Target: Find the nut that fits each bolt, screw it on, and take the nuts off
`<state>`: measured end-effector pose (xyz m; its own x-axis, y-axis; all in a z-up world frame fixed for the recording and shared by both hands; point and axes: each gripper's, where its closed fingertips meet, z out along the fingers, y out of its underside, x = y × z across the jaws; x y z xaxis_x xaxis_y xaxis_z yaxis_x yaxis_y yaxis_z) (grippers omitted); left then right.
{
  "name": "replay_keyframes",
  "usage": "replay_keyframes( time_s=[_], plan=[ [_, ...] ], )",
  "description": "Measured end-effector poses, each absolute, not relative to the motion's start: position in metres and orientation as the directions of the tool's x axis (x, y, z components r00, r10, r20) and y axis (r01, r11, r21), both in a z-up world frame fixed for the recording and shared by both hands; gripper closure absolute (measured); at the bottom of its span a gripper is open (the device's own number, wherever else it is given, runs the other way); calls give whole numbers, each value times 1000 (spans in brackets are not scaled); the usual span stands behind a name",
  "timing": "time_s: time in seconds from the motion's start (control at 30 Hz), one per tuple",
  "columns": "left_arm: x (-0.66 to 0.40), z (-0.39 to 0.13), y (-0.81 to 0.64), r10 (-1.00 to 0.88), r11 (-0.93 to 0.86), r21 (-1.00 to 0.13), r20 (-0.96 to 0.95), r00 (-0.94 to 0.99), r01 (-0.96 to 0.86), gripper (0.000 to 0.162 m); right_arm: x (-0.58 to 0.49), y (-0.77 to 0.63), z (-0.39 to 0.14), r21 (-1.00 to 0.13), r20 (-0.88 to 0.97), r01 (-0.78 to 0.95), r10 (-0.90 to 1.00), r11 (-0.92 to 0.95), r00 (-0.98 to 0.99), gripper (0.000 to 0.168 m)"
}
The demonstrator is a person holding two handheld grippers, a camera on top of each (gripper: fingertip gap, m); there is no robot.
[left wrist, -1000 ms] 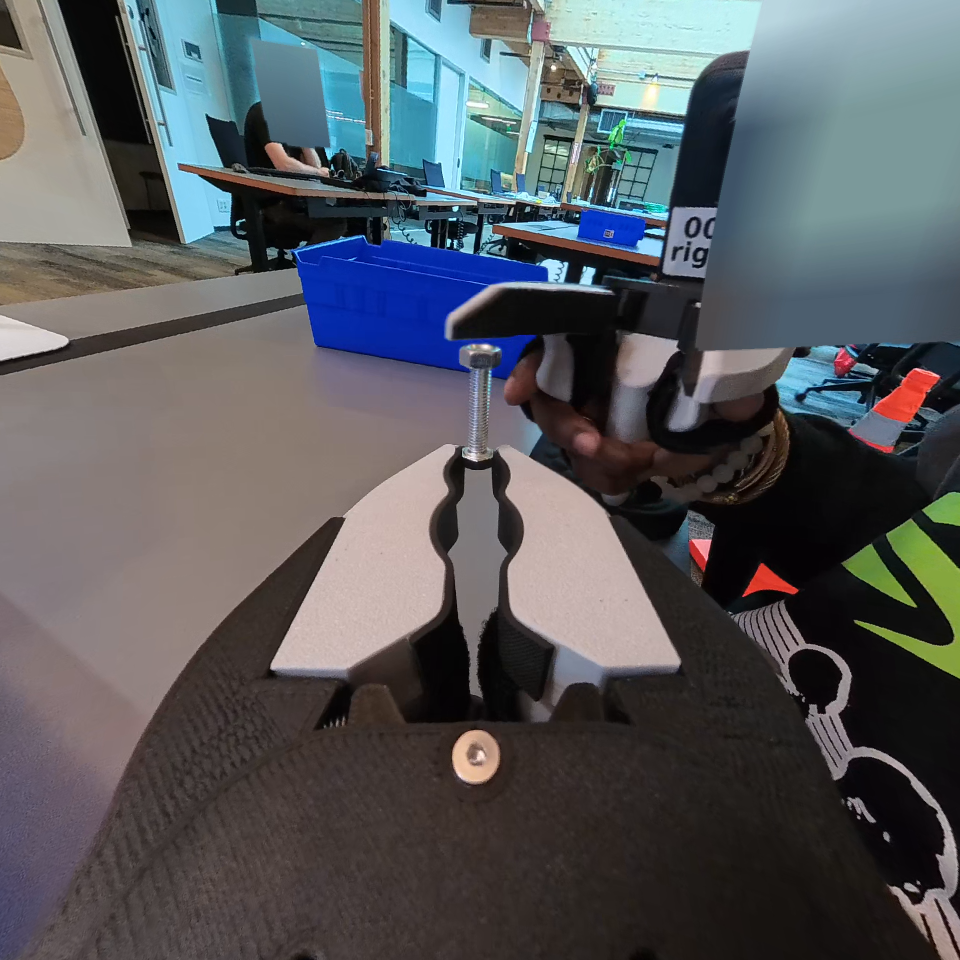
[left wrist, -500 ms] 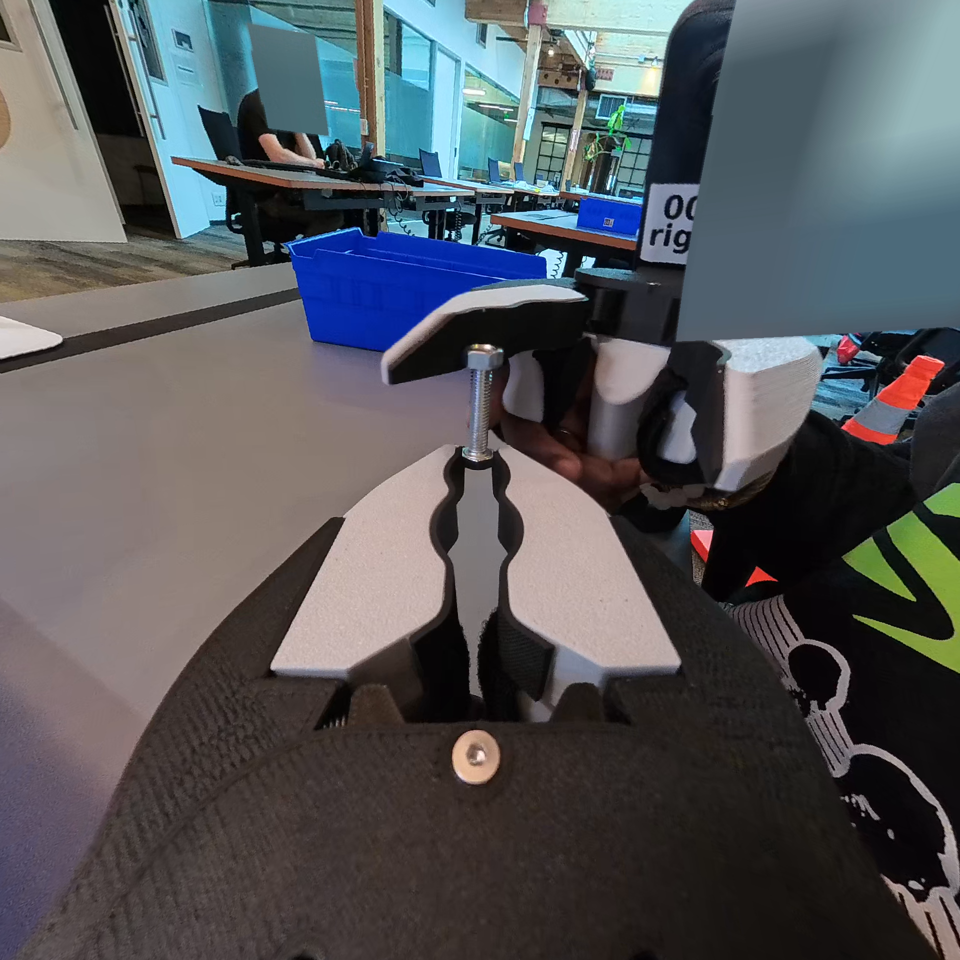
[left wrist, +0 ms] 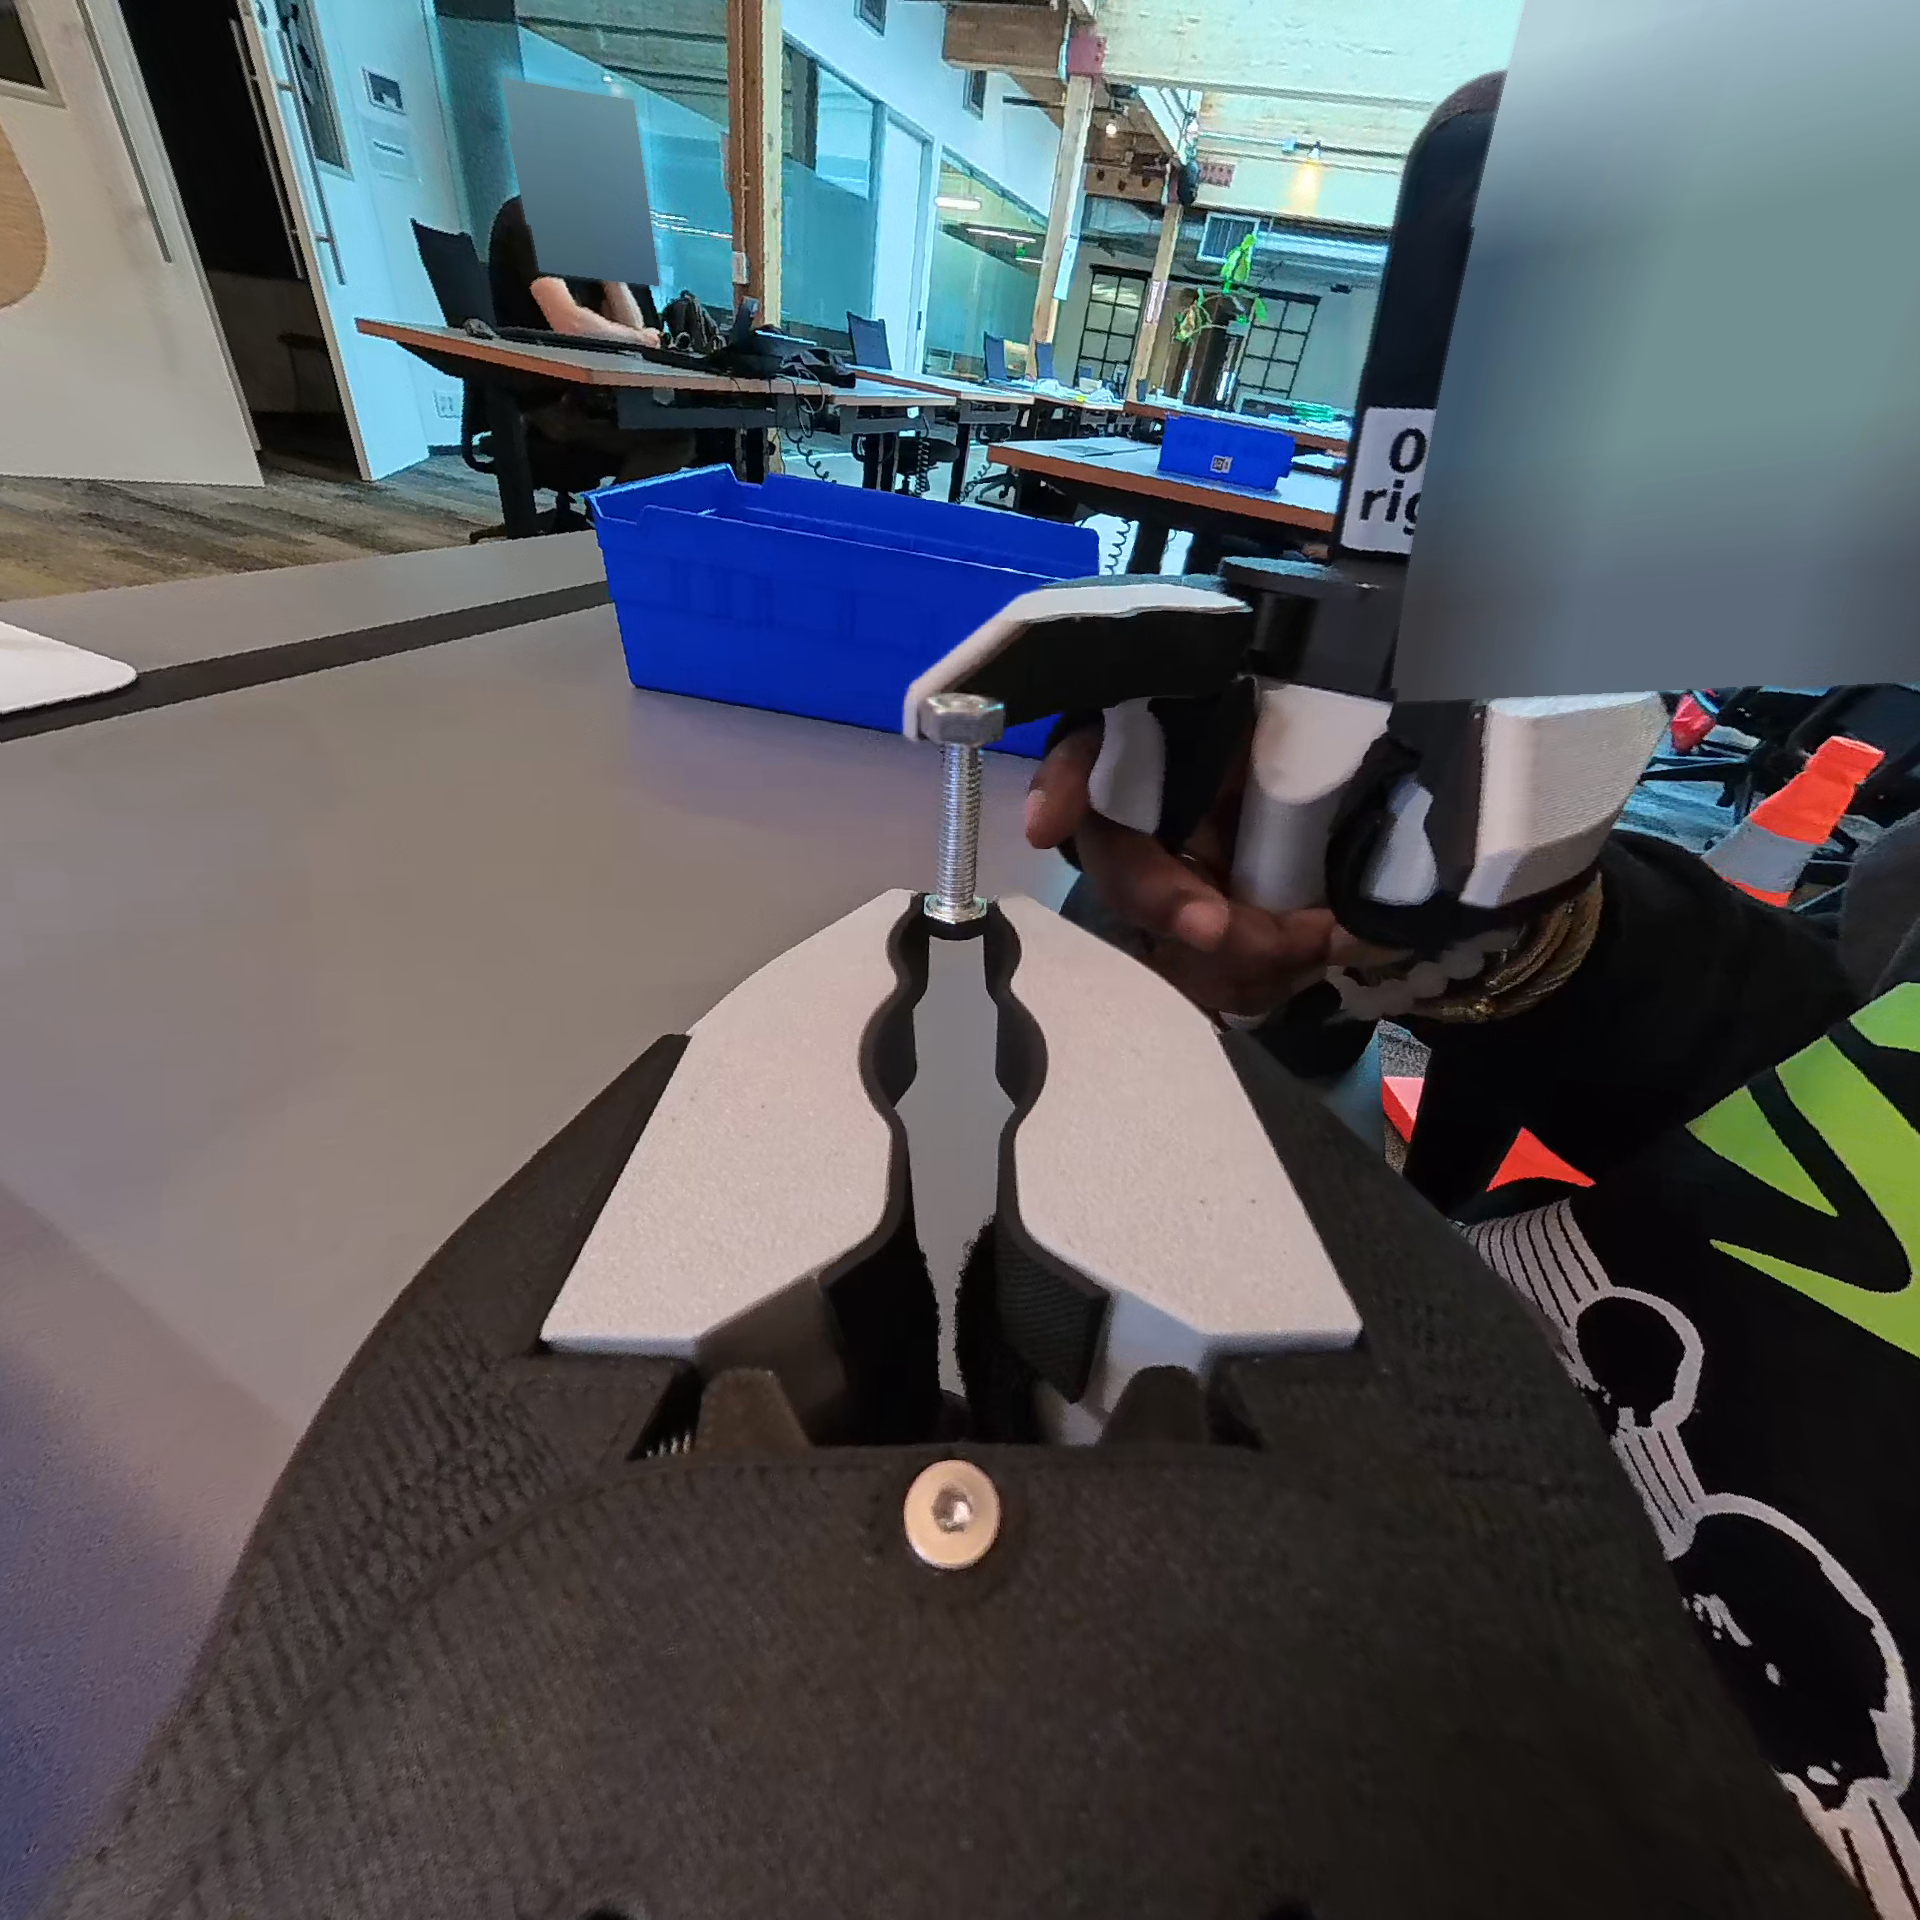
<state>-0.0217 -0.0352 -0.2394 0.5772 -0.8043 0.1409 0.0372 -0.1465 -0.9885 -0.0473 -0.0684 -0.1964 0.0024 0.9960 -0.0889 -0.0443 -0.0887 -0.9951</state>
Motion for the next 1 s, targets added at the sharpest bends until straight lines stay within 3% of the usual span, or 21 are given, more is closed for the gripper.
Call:
replay_keyframes(
  time_s=[0.27, 0.33, 0.53, 1.0],
  plan=[
    [-22, -239, -35, -804, -147, -988, 142, 578, 39, 152, -37, -75, -198, -995, -84, -49, 996, -84, -6, 122],
    [-22, -239, -35, -804, -146, -989, 141, 577, 37, 152, -37, -70, -196, -994, -88, -69, 996, -87, 17, 119],
    [-20, -241, -36, -806, -144, -989, 130, 577, 22, 152, -54, -60, -194, -990, -102, -104, 994, -99, 25, 86],
    [-20, -242, -36, -804, -140, -990, 120, 583, 12, 152, -71, -70, -198, -995, -81, -56, 997, -81, -17, 88]
  ],
)
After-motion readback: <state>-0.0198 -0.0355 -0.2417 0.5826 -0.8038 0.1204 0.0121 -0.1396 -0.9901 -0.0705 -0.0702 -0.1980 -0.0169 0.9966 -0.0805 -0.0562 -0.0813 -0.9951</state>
